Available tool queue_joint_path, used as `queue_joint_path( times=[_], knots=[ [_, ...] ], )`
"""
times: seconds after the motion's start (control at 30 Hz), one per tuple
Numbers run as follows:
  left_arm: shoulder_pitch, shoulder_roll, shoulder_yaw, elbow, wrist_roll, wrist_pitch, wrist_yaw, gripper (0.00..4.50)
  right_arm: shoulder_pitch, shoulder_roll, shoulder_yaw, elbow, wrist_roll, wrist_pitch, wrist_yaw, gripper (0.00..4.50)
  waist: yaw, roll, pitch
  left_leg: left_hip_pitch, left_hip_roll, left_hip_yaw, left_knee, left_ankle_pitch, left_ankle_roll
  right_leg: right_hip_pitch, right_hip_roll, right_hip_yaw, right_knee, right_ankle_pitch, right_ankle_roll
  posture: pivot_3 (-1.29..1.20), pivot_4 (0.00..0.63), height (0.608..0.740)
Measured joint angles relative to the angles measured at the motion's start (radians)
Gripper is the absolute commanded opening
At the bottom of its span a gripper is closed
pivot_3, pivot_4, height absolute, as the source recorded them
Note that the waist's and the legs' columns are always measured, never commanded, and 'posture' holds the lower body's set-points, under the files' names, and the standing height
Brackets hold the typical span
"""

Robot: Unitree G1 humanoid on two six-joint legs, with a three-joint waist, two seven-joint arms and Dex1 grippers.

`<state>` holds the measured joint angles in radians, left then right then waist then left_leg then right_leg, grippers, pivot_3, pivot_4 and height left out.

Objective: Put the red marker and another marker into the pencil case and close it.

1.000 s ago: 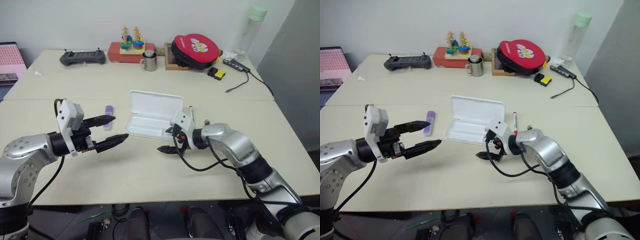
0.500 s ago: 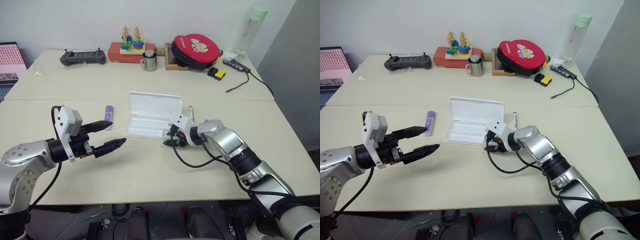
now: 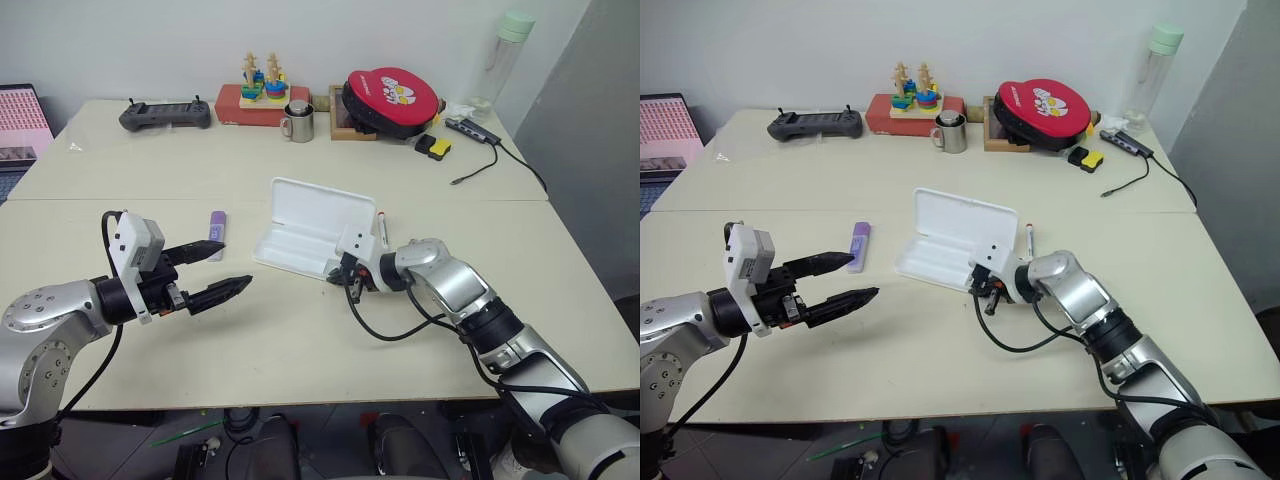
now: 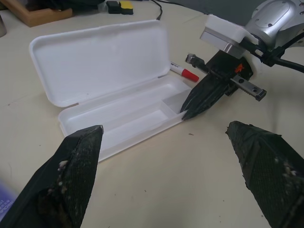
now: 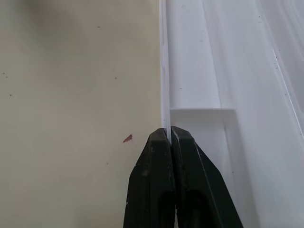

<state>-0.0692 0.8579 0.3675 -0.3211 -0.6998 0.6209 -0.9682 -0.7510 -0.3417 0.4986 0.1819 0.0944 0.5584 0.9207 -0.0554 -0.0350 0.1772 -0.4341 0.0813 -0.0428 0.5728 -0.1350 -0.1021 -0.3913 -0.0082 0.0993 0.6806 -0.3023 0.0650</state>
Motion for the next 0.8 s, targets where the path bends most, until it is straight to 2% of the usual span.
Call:
queue_joint_path(
  times=[0.17,0.3,0.4,0.57,0.67,0.7,0.73,0.8],
  knots=[
    [0.003,0.0,-0.001,0.0,0.0,0.0,-0.001,4.5,0.079,-0.044,0.039,-0.12,-0.003,-0.015,0.066,0.03,0.0,0.0,0.0,0.0,0.0,0.0,-0.001,0.0,0.0,0.0,0.0,0.0,0.0,0.0,0.001,0.0,0.15,0.74],
    [0.003,0.0,-0.002,0.0,0.0,0.0,-0.001,4.5,0.098,-0.045,0.042,-0.143,-0.005,-0.016,0.07,0.03,-0.001,0.0,0.0,0.0,0.0,0.0,0.0,0.0,0.0,0.0,0.0,0.0,0.0,-0.003,-0.003,0.0,0.15,0.74],
    [0.002,0.0,-0.011,0.0,0.0,0.002,-0.001,4.5,0.099,-0.043,0.042,-0.143,-0.014,-0.023,0.069,0.55,-0.001,0.0,0.0,0.0,0.0,0.0,0.0,0.0,0.0,0.0,0.0,0.0,0.0,-0.003,-0.003,0.0,0.15,0.74],
    [-0.033,0.0,-0.042,0.003,0.0,0.005,-0.002,4.5,0.104,-0.05,0.023,-0.152,-0.007,-0.027,0.077,1.81,0.0,0.0,0.0,0.0,0.0,0.0,0.0,0.0,0.0,0.0,0.0,0.0,0.0,-0.003,-0.003,0.0,0.15,0.74],
    [-0.06,-0.002,-0.073,0.004,-0.001,0.009,-0.004,4.5,0.127,-0.059,-0.044,-0.223,0.042,-0.025,0.082,2.47,0.005,0.0,0.0,0.0,0.0,0.0,0.0,0.0,0.0,0.0,0.0,0.0,0.0,-0.003,-0.003,0.0,0.15,0.74],
    [-0.084,-0.009,-0.097,0.003,-0.002,0.012,-0.004,4.5,0.158,-0.075,-0.115,-0.317,0.101,-0.001,0.083,2.85,0.007,0.0,0.0,0.0,0.0,-0.001,0.0,0.0,0.0,0.001,0.0,0.0,0.0,-0.001,0.001,0.0,0.15,0.74],
    [-0.087,-0.012,-0.102,0.002,-0.003,0.012,-0.005,4.5,0.164,-0.079,-0.135,-0.343,0.12,0.007,0.082,2.97,0.007,0.0,0.0,0.0,0.0,-0.001,0.0,0.0,0.0,0.001,0.0,0.0,0.0,-0.001,0.002,0.0,0.15,0.74],
    [-0.106,-0.022,-0.129,-0.001,-0.005,0.021,-0.006,4.5,0.195,-0.088,-0.215,-0.418,0.172,0.062,0.061,3.54,0.008,0.0,0.0,0.0,0.0,-0.001,0.0,0.0,0.0,0.001,0.0,0.0,0.0,-0.001,0.002,0.0,0.15,0.74]
  ],
)
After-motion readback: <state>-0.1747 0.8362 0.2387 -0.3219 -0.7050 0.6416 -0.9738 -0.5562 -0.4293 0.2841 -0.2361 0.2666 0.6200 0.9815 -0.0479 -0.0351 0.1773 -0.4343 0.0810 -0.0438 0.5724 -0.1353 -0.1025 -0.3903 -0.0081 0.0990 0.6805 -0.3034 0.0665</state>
